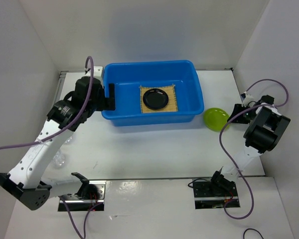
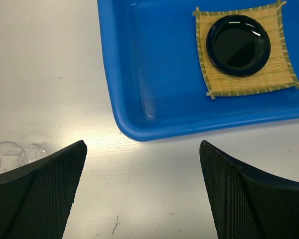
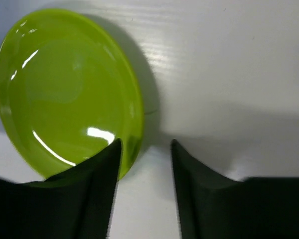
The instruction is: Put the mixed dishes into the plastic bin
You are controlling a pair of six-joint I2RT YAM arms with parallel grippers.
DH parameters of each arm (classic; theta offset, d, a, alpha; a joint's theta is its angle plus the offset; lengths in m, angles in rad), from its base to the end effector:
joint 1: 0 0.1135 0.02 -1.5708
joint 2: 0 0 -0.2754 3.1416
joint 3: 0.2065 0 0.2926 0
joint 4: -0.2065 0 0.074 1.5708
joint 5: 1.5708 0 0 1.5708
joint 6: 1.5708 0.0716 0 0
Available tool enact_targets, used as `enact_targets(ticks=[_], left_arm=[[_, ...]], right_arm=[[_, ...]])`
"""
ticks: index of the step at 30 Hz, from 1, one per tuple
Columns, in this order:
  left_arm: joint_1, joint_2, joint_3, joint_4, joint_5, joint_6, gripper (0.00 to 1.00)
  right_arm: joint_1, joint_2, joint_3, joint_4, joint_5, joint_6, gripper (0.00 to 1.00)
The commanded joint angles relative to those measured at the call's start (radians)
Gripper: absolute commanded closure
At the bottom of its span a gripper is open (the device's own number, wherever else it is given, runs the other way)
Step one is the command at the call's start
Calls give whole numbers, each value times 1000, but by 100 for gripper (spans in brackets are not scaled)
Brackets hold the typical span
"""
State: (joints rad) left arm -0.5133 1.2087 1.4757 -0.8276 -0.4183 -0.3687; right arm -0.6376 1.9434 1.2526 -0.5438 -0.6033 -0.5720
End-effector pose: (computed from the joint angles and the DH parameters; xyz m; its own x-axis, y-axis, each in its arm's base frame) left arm 0.2764 -0.1224 0.4303 -0.4858 -0.1042 -0.8679 -0.0279 0.9942 -0.1038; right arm 0.3641 -0.2192 0.1083 -0.8217 0.0540 -0.5673 -0.1249 0.9542 0.2718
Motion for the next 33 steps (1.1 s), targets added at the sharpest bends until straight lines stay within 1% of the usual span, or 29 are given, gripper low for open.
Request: enact_targets(ticks=[1,3,5,8,9,11,12,16,19,23,24,26,27,32,33], left_arm=[[27,29,-63,99,42,59,0],[41,29,-107,99,53,71,0],[67,17,-139,113,62,83,0],[91,-3,-189,122,62,105,0],[91,-3,-212,133,62,105,0],[91,-14,-230,143,62,105,0],[91,-14,-230,153,62,105,0],[110,-23,-264,174,62,96,0],[110,-23,-285,193,73,85,0],[119,-14,-295,193,84,65,0],[119,-5,-295,205,84,65,0],[128,-5,-305,215,84,56,0],[128,-5,-305,216,84,56,0],[128,-15,-342,245,84,47,0],[128,-15,-356,245,75,47,0]], right_arm=[[-11,123,57,-65,-24,12,54],[-11,150,85,-85,-35,12,64],[-11,181,116,-94,-35,27,64],[-11,210,149,-108,-35,37,70],[-11,210,169,-119,-35,37,78],[-11,238,179,-139,-26,37,91],[-11,238,189,-151,-26,37,100],[-36,201,180,-151,-16,18,100],[-65,122,162,-177,-16,-2,100],[-65,-36,121,-202,-16,-29,100],[-65,-113,120,-202,-16,-40,100],[-65,-185,94,-202,-16,-40,100],[-65,-251,94,-202,-16,-40,100],[-65,-409,55,-180,-7,-6,100],[-65,-472,45,-171,-7,-6,100]])
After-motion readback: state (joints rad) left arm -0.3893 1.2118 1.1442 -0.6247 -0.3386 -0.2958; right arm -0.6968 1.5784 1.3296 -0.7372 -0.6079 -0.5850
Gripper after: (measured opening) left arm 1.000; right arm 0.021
